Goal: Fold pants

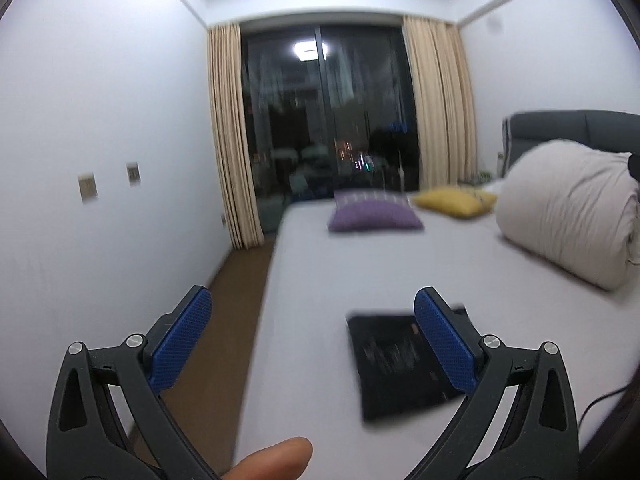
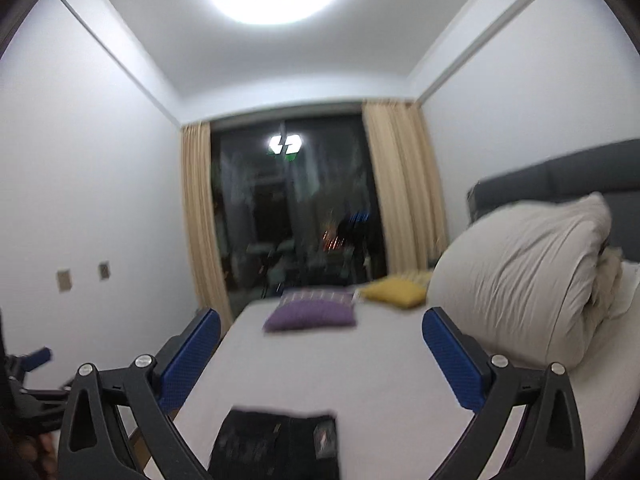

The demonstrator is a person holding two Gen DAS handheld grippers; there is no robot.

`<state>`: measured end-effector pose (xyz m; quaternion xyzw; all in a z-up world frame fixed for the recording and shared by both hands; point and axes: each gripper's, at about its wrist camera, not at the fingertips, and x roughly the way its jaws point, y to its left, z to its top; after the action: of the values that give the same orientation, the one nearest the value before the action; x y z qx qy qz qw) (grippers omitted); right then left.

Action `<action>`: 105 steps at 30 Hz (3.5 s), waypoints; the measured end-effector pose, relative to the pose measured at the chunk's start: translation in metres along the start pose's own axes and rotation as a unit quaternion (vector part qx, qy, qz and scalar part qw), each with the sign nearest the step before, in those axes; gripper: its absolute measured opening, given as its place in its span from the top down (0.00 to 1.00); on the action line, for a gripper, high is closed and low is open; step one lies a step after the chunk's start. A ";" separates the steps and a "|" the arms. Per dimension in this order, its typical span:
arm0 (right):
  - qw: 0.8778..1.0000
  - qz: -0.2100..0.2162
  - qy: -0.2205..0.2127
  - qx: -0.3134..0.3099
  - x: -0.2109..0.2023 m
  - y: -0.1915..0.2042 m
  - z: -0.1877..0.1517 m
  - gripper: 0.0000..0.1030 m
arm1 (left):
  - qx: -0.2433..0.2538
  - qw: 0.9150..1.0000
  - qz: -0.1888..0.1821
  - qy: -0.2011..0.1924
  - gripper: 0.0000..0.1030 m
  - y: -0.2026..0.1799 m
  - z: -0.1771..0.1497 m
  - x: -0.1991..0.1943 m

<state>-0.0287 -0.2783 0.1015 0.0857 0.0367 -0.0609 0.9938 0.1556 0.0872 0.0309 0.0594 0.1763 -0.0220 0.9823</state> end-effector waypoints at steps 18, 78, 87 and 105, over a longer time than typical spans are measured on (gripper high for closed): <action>0.959 -0.050 0.280 0.010 0.058 0.010 -0.124 0.00 | -0.041 0.978 -0.019 0.204 0.00 -0.023 -0.113 0.053; 0.947 -0.034 0.321 -0.005 0.068 0.019 -0.156 0.00 | -0.045 0.965 -0.023 0.257 0.00 -0.036 -0.149 0.110; 0.946 -0.034 0.321 -0.005 0.069 0.019 -0.156 0.00 | -0.045 0.965 -0.023 0.257 0.00 -0.036 -0.149 0.110; 0.946 -0.034 0.321 -0.005 0.068 0.019 -0.156 0.00 | -0.046 0.964 -0.025 0.259 0.00 -0.039 -0.150 0.108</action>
<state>0.0315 -0.2403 -0.0546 0.0947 0.3573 -0.0638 0.9270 0.2030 0.0653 -0.1502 0.0139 0.4270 -0.0220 0.9039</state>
